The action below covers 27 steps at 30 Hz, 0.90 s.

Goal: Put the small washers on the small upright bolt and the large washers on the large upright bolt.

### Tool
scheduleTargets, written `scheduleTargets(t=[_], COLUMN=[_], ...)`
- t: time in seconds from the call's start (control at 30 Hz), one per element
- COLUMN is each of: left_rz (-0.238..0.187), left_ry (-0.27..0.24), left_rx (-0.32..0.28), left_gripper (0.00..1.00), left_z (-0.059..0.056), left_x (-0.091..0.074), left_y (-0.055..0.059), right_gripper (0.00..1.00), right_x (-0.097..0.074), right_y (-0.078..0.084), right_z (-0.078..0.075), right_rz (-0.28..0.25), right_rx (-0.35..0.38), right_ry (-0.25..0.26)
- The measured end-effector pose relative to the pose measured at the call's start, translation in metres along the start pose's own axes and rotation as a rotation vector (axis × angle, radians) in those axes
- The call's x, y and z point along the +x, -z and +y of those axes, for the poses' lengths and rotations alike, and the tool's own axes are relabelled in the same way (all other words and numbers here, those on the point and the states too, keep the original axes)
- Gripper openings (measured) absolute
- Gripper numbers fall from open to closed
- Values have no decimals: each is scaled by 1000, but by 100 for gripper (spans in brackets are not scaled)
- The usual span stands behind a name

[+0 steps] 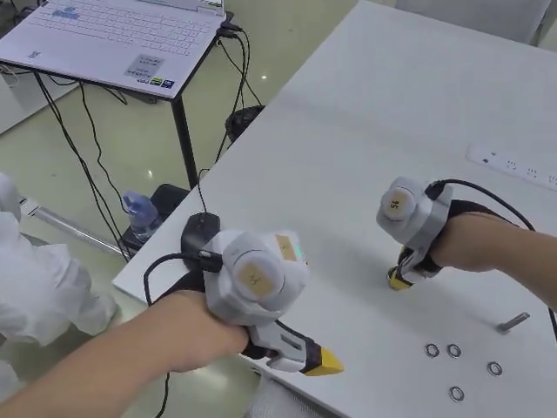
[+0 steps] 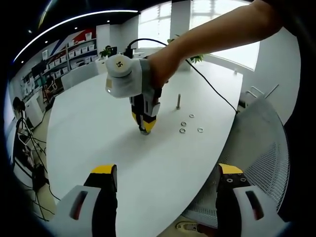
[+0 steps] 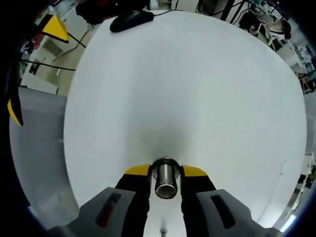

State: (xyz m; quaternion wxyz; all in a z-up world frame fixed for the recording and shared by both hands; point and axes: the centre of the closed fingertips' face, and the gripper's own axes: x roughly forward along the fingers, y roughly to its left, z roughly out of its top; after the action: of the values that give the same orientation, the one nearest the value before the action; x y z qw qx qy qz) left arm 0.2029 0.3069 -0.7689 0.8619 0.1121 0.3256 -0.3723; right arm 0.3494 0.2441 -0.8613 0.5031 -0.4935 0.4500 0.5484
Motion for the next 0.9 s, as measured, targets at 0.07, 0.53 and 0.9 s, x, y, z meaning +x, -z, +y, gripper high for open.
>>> scheduleTargets(t=[0.07,0.53,0.9], left_rz=[-4,-7,-9], left_ry=[-2,-5,10], left_rx=[-4,-9,-8], left_gripper=[82,85,83], left_z=[0,4,0], left_x=[0,-2,3], left_y=[-1,-2,-7], right_gripper=[23,34,34], right_x=[0,-8,-49], right_y=[-2,1,11], right_z=[-1,1,-2], right_rz=[-16,-39,-128], right_rx=[13,-11,3], right_ry=[0,-6,35])
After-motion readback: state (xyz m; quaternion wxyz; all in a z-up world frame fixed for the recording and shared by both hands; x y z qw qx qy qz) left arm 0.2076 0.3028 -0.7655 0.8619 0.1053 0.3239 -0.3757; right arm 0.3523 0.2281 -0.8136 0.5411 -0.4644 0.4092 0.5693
